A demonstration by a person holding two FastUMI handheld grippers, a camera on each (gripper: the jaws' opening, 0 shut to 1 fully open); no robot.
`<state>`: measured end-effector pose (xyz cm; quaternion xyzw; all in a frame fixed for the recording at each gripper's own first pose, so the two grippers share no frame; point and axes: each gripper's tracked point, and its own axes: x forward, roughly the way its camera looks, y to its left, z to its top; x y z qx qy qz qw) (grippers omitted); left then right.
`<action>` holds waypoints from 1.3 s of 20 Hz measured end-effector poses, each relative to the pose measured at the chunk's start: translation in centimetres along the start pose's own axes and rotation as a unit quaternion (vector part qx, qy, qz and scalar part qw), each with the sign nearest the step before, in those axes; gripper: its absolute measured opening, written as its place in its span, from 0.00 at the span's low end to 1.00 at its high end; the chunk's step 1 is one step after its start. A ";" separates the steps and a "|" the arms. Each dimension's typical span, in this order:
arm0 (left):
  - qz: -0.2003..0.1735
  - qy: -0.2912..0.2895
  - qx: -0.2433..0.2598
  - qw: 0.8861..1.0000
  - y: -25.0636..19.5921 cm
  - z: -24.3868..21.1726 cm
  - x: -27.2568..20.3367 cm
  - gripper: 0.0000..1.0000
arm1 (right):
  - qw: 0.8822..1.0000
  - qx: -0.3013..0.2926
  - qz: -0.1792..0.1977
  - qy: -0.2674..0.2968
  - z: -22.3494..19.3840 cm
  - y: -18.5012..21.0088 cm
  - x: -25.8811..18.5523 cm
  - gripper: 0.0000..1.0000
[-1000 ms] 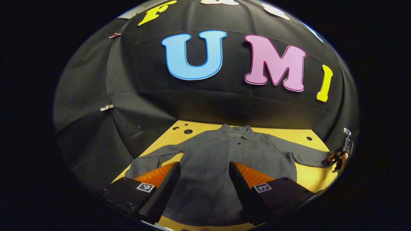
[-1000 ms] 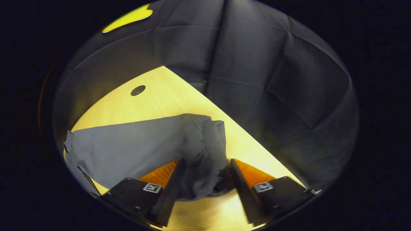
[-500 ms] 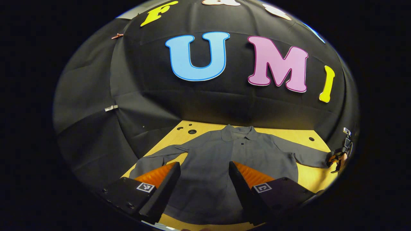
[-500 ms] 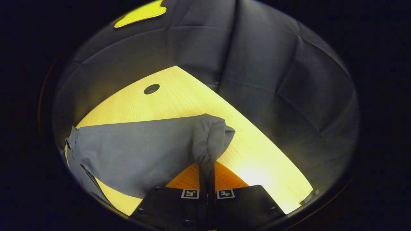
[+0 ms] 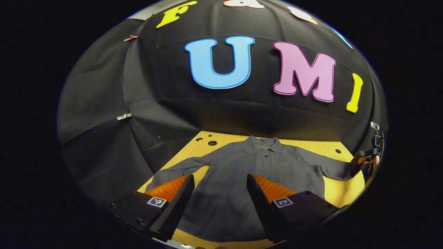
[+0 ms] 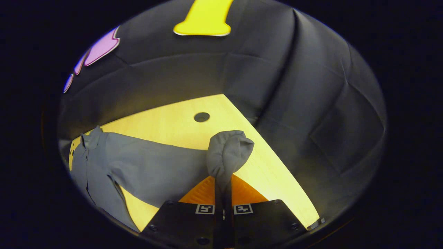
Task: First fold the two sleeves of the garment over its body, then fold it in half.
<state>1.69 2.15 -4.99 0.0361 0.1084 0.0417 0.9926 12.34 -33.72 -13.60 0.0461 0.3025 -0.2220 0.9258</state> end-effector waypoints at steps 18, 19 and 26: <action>0.109 0.015 -0.077 0.991 15.3 -3.8 -5.4 0.95 | 0.952 -0.175 0.239 -0.076 6.1 40.9 -13.1 0.05; 0.106 0.022 -0.091 0.990 15.8 -4.0 -5.6 0.95 | 0.948 -0.179 0.253 -0.075 5.5 43.2 -13.8 0.05; 0.162 0.015 -0.125 0.979 21.3 -4.9 -7.5 0.96 | 0.921 -0.225 0.314 -0.044 -1.0 56.6 -15.9 0.05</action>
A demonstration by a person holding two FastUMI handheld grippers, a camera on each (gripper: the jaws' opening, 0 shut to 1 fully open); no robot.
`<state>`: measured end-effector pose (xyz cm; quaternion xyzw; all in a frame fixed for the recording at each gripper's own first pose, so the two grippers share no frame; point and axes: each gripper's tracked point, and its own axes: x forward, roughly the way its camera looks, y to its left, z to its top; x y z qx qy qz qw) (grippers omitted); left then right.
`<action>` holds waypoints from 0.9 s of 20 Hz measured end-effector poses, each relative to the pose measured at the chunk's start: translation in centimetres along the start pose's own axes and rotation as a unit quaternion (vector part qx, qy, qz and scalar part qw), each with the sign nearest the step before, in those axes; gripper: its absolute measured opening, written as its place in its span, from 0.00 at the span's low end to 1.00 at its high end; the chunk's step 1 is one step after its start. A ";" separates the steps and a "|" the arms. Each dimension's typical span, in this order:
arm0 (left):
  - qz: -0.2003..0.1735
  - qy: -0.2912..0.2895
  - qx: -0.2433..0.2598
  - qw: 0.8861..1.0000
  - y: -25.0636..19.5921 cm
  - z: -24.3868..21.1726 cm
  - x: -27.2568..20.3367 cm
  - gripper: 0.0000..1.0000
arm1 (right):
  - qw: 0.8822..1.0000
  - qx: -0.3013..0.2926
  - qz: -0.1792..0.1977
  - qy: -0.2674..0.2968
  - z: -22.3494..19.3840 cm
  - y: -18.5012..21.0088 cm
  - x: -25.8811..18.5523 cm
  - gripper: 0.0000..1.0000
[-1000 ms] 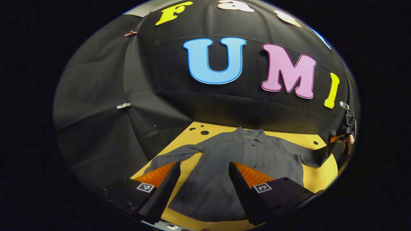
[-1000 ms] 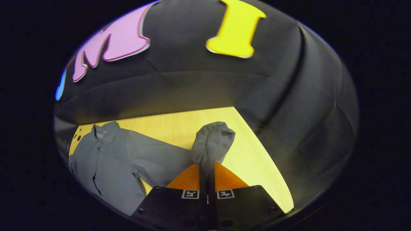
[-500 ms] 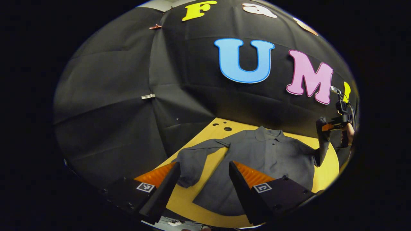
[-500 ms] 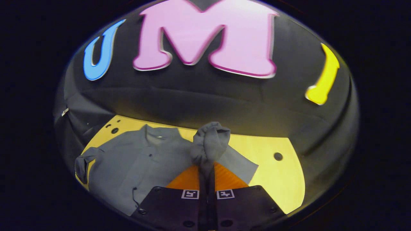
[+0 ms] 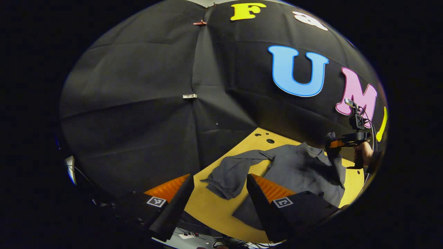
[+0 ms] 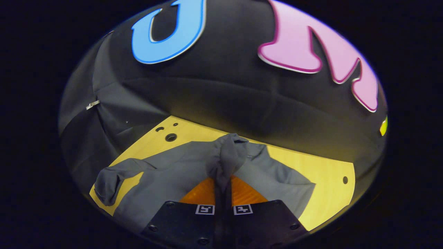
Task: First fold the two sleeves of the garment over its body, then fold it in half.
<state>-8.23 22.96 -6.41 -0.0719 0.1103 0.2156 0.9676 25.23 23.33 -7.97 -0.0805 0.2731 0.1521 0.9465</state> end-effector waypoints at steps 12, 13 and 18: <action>0.027 0.041 -0.016 0.999 2.8 -5.1 2.8 0.96 | 0.995 -0.079 0.042 0.052 -4.1 13.2 8.3 0.00; 0.028 0.039 -0.019 0.999 2.9 -5.0 3.4 0.96 | 0.994 -0.087 0.046 0.055 -4.6 13.9 8.7 0.06; 0.007 0.050 -0.042 0.998 2.1 -4.9 6.6 0.96 | 0.991 -0.087 0.087 0.053 -6.3 17.9 7.6 0.31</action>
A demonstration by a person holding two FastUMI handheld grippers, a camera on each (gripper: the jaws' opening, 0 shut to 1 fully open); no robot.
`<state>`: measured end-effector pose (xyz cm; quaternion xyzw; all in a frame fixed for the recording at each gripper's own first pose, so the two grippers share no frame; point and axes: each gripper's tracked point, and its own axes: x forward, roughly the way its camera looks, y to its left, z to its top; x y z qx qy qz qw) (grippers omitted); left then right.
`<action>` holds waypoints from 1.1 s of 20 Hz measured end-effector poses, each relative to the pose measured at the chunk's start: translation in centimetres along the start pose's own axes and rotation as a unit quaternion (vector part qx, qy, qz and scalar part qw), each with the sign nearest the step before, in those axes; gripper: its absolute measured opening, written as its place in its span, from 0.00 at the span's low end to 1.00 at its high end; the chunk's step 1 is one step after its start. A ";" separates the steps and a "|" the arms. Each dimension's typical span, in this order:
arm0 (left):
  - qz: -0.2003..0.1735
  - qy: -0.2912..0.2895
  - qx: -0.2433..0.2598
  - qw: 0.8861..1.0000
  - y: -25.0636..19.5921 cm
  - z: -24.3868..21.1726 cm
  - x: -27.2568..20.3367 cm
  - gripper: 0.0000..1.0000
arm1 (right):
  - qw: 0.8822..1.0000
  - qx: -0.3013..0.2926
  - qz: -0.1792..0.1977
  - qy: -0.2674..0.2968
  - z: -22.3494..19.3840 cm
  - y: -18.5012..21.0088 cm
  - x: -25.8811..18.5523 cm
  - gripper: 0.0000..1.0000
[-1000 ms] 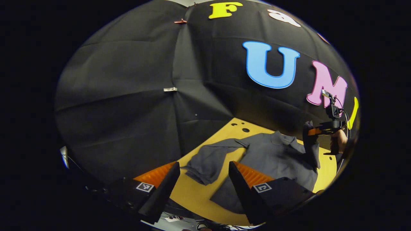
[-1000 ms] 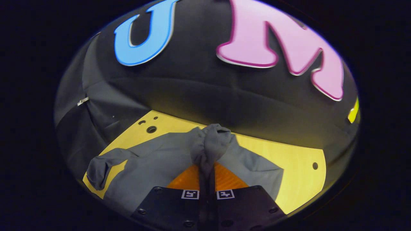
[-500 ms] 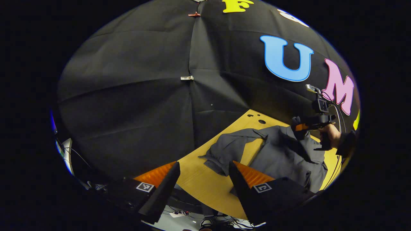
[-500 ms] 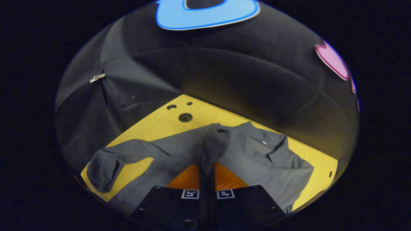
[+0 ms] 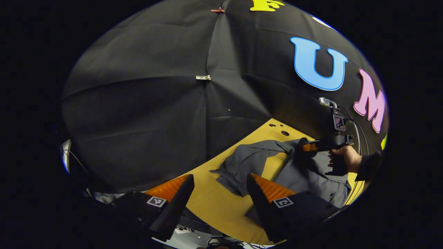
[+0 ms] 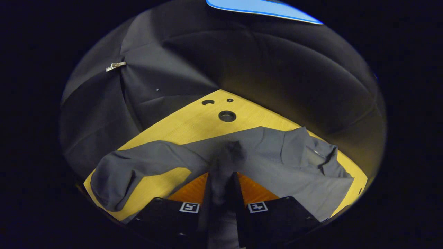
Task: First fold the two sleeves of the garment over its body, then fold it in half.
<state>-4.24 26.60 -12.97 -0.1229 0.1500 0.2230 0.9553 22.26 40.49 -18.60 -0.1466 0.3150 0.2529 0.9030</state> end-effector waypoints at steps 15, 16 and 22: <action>-0.062 0.116 0.043 0.990 -2.1 -4.3 11.1 0.96 | 0.993 0.085 -0.052 -0.056 -3.4 -3.3 -17.2 0.99; -0.062 0.122 0.046 0.990 -2.1 -4.6 11.7 0.96 | 0.992 0.089 -0.060 -0.058 -4.0 -4.2 -18.5 0.99; -0.054 0.151 0.070 0.985 -2.6 -6.4 14.5 0.96 | 0.984 0.112 -0.119 -0.069 -7.9 -9.6 -25.8 0.98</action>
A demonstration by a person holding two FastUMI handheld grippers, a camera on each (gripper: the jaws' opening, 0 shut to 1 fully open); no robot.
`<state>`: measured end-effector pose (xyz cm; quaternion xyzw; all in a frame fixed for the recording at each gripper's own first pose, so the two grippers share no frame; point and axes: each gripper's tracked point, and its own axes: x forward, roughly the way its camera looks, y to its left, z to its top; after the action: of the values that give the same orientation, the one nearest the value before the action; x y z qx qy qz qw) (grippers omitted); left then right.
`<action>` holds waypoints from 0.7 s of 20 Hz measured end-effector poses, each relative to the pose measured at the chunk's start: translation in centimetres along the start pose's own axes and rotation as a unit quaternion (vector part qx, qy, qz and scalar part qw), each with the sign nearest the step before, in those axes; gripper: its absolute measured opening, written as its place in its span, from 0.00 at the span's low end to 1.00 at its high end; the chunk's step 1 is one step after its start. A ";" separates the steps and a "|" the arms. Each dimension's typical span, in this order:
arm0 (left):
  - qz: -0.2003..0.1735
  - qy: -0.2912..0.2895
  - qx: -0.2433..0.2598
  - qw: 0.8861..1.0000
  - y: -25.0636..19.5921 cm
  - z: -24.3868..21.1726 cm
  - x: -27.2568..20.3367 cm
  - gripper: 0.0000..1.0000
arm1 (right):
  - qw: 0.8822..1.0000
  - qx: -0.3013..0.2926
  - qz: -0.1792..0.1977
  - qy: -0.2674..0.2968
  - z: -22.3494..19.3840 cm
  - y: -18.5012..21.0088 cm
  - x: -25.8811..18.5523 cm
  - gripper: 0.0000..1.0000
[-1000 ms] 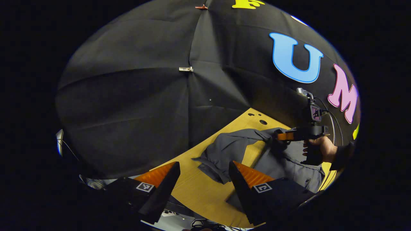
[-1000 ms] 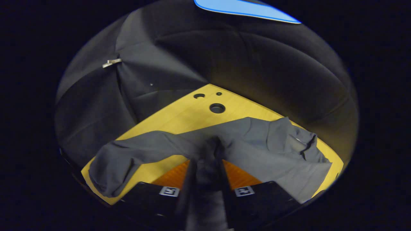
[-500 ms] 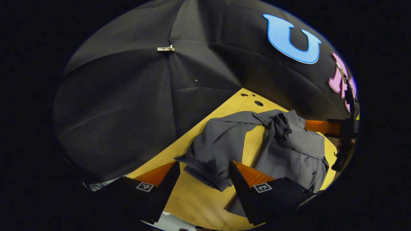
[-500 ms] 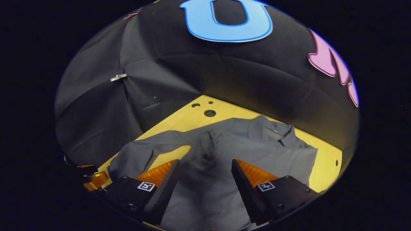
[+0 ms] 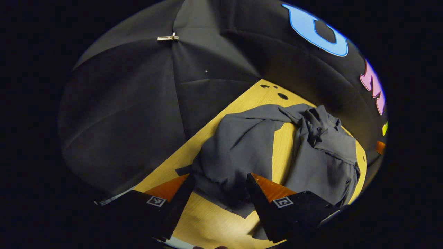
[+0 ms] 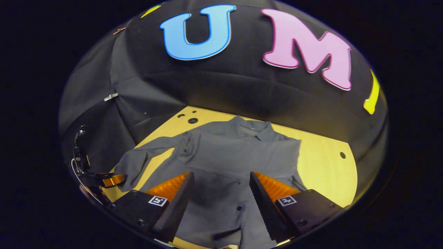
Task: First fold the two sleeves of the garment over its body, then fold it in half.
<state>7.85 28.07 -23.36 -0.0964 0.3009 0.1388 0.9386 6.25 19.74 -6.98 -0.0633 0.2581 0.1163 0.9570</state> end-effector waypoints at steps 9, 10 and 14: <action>-0.001 0.011 0.100 0.995 -1.0 -1.1 1.9 0.81 | 0.998 0.012 -0.052 -0.012 -3.5 -8.6 -8.9 0.98; -0.002 0.012 0.100 0.995 -1.1 -1.2 2.0 0.80 | 0.998 0.010 -0.060 -0.013 -3.9 -9.4 -9.7 0.98; -0.012 0.009 0.107 0.994 -2.3 -1.5 2.0 0.59 | 0.996 -0.003 -0.086 -0.008 -5.6 -12.6 -11.4 0.98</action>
<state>9.34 25.86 -25.50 0.0000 0.3211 0.0932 0.9424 -2.80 4.42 -5.20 -0.0874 0.2436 0.0350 0.9653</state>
